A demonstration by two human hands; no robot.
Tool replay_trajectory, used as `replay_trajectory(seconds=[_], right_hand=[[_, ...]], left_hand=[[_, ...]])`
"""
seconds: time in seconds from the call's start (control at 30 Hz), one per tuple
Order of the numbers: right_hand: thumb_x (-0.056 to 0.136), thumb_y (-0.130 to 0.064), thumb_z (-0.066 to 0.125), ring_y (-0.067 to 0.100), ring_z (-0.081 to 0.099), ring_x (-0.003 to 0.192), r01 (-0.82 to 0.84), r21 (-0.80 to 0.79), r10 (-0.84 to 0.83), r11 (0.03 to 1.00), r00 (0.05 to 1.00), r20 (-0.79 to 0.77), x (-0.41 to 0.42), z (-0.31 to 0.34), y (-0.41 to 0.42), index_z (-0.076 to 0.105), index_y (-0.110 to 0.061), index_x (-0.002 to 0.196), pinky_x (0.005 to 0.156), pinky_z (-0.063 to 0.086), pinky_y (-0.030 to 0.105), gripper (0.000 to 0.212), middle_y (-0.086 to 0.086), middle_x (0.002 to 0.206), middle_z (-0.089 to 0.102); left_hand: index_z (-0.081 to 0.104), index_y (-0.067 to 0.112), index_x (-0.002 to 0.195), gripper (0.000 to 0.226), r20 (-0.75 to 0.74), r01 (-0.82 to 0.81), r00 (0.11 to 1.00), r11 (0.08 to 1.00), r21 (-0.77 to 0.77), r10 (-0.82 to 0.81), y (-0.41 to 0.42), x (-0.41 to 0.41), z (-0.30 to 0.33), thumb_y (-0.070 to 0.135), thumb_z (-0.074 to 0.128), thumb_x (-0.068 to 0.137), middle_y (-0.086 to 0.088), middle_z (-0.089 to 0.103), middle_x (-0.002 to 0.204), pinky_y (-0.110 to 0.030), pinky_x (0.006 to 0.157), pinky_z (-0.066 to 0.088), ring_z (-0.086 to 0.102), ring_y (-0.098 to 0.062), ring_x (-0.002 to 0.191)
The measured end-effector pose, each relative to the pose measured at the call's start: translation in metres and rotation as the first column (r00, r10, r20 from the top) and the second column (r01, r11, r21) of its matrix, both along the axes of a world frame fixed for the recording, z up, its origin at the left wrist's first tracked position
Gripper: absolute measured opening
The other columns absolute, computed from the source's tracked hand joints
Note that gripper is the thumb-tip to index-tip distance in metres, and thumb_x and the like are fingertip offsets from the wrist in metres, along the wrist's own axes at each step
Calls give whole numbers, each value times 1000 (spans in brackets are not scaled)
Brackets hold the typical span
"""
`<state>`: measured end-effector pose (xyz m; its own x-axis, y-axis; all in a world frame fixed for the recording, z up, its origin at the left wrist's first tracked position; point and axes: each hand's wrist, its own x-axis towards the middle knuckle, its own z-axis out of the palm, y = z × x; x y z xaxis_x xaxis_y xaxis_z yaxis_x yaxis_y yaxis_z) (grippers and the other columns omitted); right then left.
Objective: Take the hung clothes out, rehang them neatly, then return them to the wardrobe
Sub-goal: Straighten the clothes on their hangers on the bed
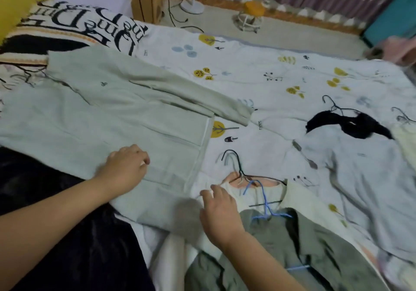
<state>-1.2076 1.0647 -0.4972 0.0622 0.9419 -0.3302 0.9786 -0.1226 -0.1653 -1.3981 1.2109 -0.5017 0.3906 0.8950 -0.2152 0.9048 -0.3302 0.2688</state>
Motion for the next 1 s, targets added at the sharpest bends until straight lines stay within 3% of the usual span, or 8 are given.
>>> replay_trajectory(seconds=[0.17,0.33,0.5,0.67,0.8,0.9,1.0], right_hand=[[88,-14,42,27,36,124,28,-15,-27,1000,998,65,37,3,-38,43,-11,124,97,30,38,36,11,130,40],[90,-18,40,24,39,123,140,-58,-131,988,982,137,95,0,-83,42,-15,125,98,31,36,36,8,127,43],[90,-14,38,23,35,128,272,-47,-258,961,945,202,165,-15,-111,29,-17,138,101,31,35,49,6,139,36],[96,-13,30,23,17,142,352,-137,-327,926,929,173,211,-37,-117,6,-14,148,112,20,45,57,4,154,16],[96,-24,38,27,42,121,328,-123,-312,937,941,135,221,-50,-119,29,-15,135,98,32,40,40,7,130,45],[95,-31,43,27,47,113,342,-49,-338,939,938,77,226,-47,-128,38,-15,121,88,35,38,31,5,119,51],[95,-29,43,29,50,105,404,30,-402,914,914,-48,232,-32,-143,40,-15,113,80,33,38,24,5,110,55]], left_hand=[[58,28,112,25,5,188,982,974,-128,-189,-83,75,3,26,44,92,3,51,121,-29,96,35,46,-17,118],[54,23,120,29,88,207,977,955,-210,-192,-142,122,-5,23,41,94,2,49,127,-29,98,35,44,-17,120],[46,20,126,33,73,200,980,948,-249,-188,-193,155,-32,22,41,93,-1,47,127,-28,98,34,44,-19,119],[25,16,140,52,-55,102,992,985,-138,-110,-225,177,-58,23,40,91,0,34,142,-22,108,18,32,-12,130],[10,19,148,58,-160,-62,986,996,-65,51,-227,196,-68,30,34,96,8,20,152,-28,109,20,24,-13,135],[19,26,145,52,-189,-133,974,990,-42,123,-226,210,-67,35,34,97,12,32,144,-30,102,26,30,-12,130],[38,25,131,40,-201,-162,968,985,-55,148,-227,222,-54,43,37,95,4,45,131,-32,95,27,37,-17,123]])
